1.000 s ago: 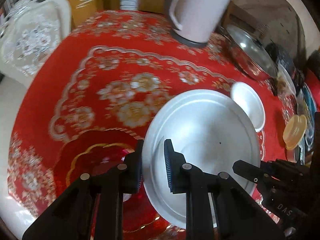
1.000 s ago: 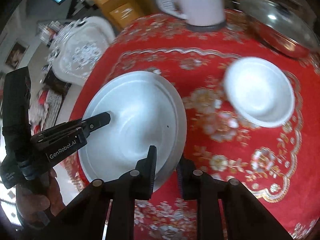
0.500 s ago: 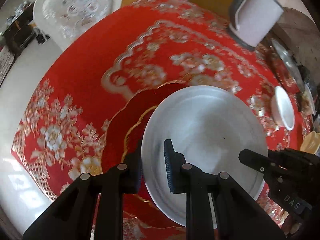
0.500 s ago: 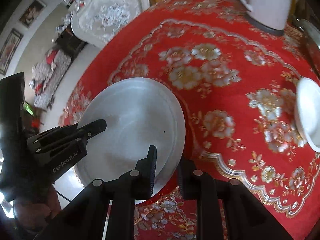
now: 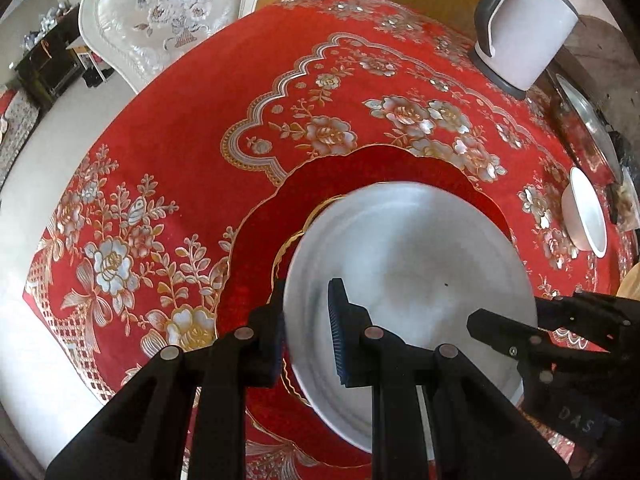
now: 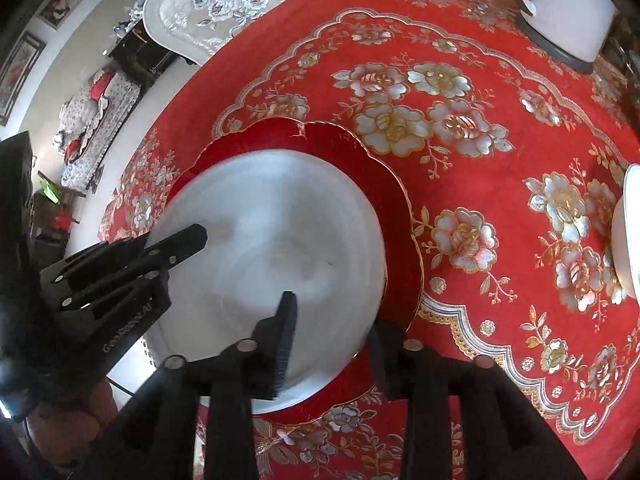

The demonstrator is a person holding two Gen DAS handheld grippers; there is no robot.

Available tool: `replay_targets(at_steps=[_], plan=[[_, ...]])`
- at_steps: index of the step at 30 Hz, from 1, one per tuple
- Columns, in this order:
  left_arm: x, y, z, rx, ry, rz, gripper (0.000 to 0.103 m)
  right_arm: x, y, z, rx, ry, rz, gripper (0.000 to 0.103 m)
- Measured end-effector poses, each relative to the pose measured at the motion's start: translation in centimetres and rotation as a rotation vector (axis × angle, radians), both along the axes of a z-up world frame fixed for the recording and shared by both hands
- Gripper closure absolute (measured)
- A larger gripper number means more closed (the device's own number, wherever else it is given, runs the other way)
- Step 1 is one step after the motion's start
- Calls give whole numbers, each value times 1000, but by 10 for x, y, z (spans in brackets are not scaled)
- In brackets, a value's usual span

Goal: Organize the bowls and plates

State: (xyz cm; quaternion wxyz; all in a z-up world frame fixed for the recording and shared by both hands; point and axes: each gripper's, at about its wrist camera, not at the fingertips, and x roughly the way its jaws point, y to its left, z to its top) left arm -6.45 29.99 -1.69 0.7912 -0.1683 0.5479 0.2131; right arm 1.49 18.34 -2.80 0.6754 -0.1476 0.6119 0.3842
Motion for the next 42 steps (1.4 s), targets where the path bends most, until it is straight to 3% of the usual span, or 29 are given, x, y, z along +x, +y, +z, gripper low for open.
replay_targets(at_steps=[1,2,4,13,21,23,26,42], plan=[[0,1,0,2,0,0,75,-1,0,2,1,-5,4,62],[0,1,1,5,0,2,58,-1,0,4,1,-9,6,61],[-2,2,3,18,-5,12,40,-2,-1,8,-1,-13,11,59],[-8,-2,20,87,7,-6,40,1,-24,27,44,-11,-23,54],[15,-37,39,79,-22,-82,39,14,-63,39,66,-26,-111,45],[25,-50,42,62,-30,-119,35,20,-79,39,62,-28,-150,40],[41,-73,45,28,-46,-177,29,30,-106,40,55,-31,-213,39],[133,-263,67,9,-83,-542,29,71,-314,46,44,-56,-626,36]])
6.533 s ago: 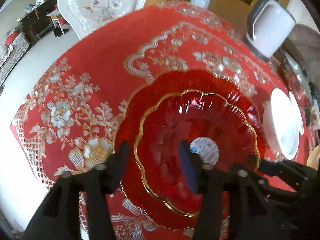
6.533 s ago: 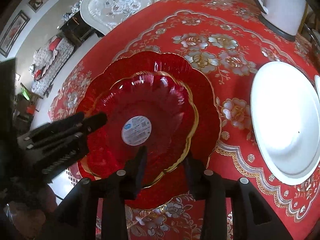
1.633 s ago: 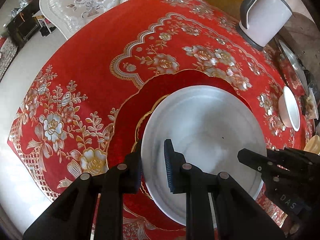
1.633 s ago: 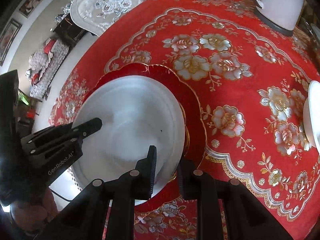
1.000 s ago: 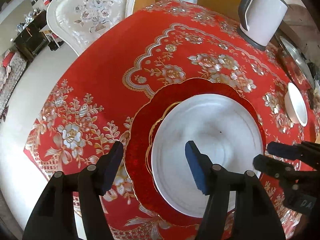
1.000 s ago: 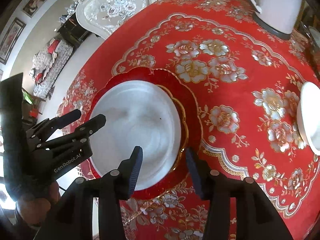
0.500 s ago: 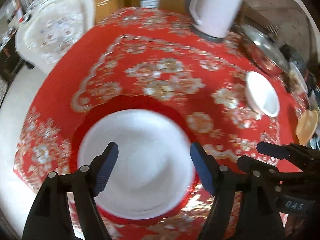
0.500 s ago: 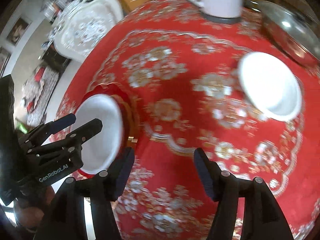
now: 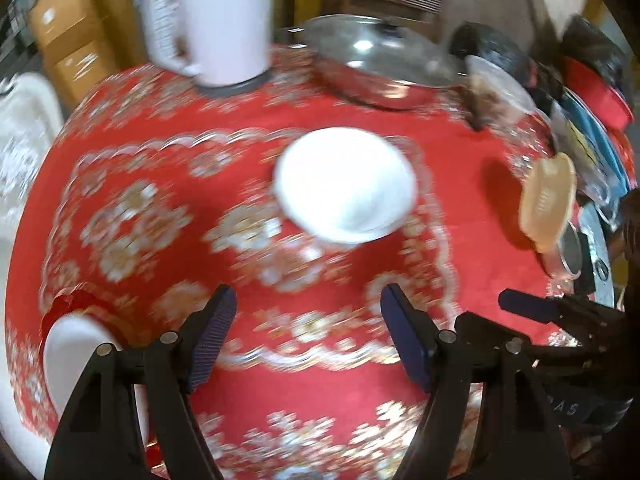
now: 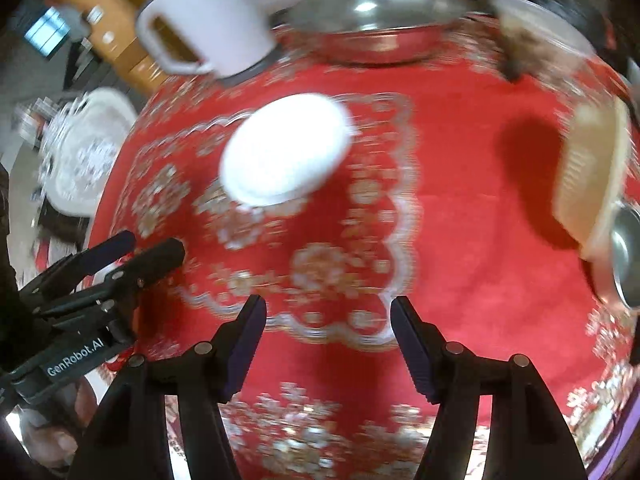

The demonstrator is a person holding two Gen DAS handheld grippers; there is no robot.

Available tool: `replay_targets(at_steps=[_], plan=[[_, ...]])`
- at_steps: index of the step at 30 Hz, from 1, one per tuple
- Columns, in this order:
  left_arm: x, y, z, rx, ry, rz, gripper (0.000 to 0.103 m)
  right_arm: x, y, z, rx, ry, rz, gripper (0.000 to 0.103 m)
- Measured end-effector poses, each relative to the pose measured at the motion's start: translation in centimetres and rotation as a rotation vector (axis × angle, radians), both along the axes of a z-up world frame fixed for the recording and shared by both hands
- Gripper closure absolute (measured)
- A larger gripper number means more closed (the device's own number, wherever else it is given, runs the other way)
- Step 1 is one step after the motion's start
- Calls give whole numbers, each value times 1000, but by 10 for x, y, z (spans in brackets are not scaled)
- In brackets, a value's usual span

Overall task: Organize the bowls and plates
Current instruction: 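Open both tools and withdraw from the plate stack, then move both tools toward the white bowl beside the kettle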

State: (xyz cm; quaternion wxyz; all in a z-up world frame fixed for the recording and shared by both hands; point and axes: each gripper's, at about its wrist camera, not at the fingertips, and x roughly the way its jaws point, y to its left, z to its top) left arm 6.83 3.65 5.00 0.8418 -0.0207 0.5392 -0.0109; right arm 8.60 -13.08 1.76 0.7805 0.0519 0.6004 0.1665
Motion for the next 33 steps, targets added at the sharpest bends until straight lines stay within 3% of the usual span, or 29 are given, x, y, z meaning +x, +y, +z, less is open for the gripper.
replay_targets(at_steps=[9,13,18,22,29,33], plan=[[36,-81,10,-44,-6,-100,29,7,-89,6,-1,-24,-156,36],[45,-117,15,-26,-12,-157,29,9,-125,1,9,-11,-225,36],[51,-131,5,-18,13,-174,29,10,-142,2,31,-11,-252,36],[51,-116,-4,-2,32,-136,29,20,-132,-3,72,6,-221,36],[63,-33,-8,58,38,35,29,58,-76,-15,158,38,-144,36],[71,14,-17,38,60,138,29,81,-34,-26,177,55,-78,36]])
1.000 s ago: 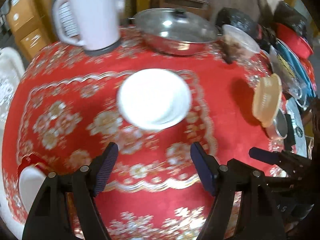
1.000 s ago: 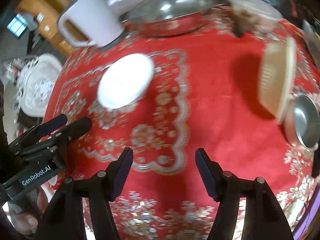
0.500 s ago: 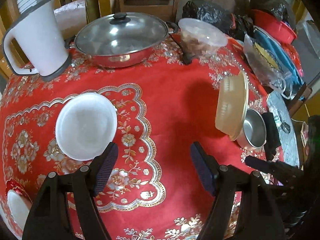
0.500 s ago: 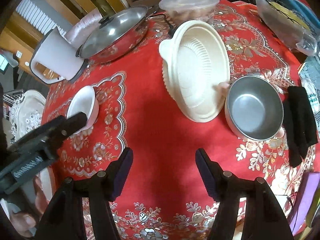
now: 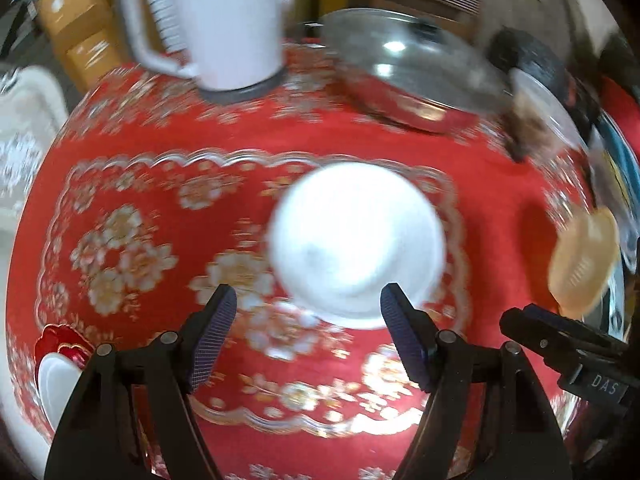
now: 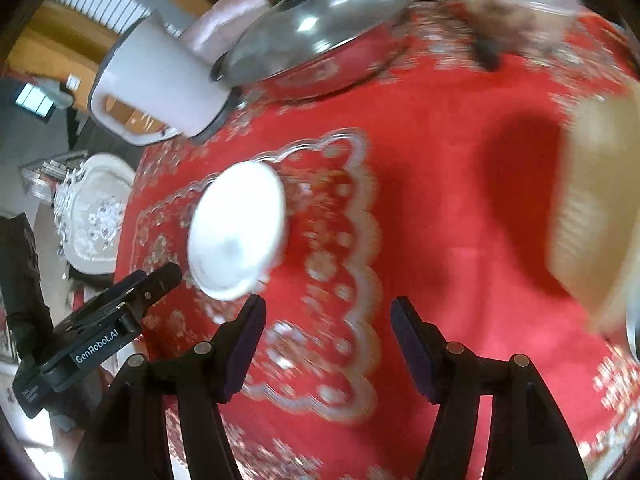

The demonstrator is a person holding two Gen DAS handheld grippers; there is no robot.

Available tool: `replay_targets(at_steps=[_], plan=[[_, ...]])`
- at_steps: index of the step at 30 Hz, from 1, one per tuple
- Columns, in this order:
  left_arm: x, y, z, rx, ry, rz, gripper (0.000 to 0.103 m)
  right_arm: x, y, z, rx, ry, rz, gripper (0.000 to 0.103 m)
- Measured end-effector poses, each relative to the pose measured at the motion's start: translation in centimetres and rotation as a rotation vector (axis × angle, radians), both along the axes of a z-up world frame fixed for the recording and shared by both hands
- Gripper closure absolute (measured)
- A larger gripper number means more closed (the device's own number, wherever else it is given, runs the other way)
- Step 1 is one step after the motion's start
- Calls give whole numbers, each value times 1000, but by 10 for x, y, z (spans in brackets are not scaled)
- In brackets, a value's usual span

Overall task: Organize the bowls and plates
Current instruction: 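Move both tools toward the white bowl beside the kettle, then close the right tool on the white bowl rim while the left tool grips the opposite rim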

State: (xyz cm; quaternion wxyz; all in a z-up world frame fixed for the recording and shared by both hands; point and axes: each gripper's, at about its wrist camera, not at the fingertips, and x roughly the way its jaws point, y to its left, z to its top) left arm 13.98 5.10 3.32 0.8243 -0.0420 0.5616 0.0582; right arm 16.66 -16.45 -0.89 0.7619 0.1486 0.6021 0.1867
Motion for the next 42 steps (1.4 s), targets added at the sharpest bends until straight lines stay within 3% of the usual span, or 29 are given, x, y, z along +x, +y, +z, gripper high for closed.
replay_targets(at_steps=[12,13,17,22,24,26,28,35,42], plan=[[27,28,-46,-64,95,30,29,42,51,-35,16,47,63,37],[30,28,-50,-69,101,28,28,43,55,-38,12,50,70,40],[39,27,-62,-77,122,27,29,45,61,-46,13,60,72,69],[40,26,-64,-81,109,30,29,44,61,-44,19,56,66,76],[40,24,-65,-71,111,27,40,44,61,-40,6,38,73,80],[41,22,-68,-65,126,24,64,44,62,-39,-1,33,77,85],[42,19,-73,-84,143,14,72,44,63,-39,2,34,78,87],[37,6,-71,-65,147,-17,83,38,62,-37,-2,36,70,92],[15,6,-53,-59,104,-21,84,15,59,-14,7,2,86,92]])
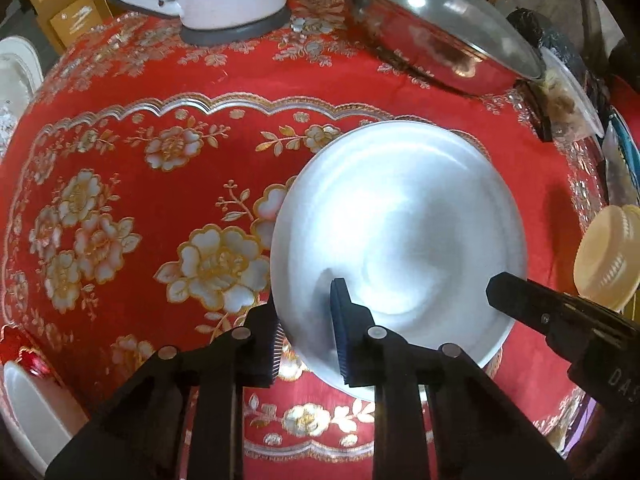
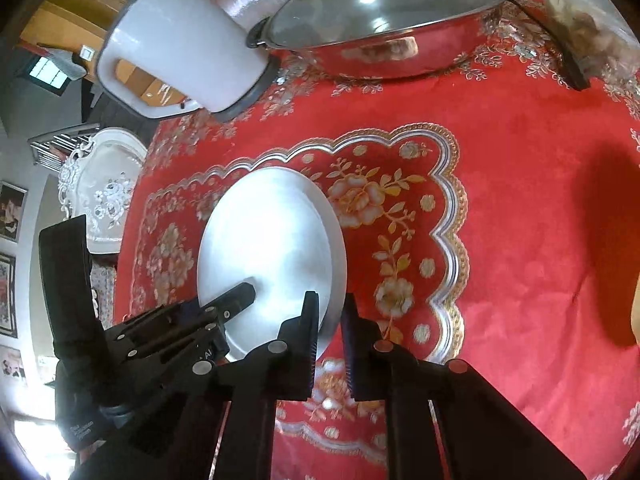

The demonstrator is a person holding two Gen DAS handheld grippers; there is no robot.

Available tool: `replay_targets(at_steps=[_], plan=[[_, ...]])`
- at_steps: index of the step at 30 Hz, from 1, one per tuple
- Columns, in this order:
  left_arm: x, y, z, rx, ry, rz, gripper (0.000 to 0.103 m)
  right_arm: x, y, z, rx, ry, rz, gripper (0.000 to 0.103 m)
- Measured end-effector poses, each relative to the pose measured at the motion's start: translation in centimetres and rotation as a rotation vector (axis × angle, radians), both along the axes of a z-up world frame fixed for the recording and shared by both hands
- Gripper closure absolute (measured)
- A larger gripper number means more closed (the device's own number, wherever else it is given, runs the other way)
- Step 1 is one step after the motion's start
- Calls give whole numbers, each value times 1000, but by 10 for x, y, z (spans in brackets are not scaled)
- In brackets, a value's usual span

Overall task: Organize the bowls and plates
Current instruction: 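Close the right tool on the white bowl rim while the left tool grips the opposite rim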

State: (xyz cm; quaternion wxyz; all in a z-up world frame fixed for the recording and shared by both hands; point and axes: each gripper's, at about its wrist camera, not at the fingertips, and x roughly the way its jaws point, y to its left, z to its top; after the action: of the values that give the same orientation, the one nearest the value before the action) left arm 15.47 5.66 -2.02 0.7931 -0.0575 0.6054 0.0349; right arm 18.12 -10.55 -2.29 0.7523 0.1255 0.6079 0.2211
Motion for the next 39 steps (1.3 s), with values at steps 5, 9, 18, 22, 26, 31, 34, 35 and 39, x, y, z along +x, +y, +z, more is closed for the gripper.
replay_targets(at_steps=[5,9,18,22,26,31,34,35,39], plan=[[-14,-3,7,-4,-8,-4,84,-13,-4,7,1,-6,-5,92],[-28,-5,11,-13,-11,3,84,-26,-5,12,-7,-10,0,92],[-57,-12,21,7,-38,-14,84,-60,-15,20,-19,-15,1,92],[-65,-18,21,16,-34,-31,84,-71,-17,20,-32,-16,3,92],[-72,-16,16,10,-24,-16,84,-75,-19,14,-37,-3,-7,92],[-75,7,16,-64,-22,64,83,-71,-21,5,-49,5,-19,87],[-72,21,10,-102,-3,95,76,-67,-22,0,-42,13,-30,82],[-71,22,9,-105,1,94,70,-66,-23,-1,-43,10,-33,76],[-65,18,5,-150,7,75,47,-59,-24,-5,-80,-15,-52,54]])
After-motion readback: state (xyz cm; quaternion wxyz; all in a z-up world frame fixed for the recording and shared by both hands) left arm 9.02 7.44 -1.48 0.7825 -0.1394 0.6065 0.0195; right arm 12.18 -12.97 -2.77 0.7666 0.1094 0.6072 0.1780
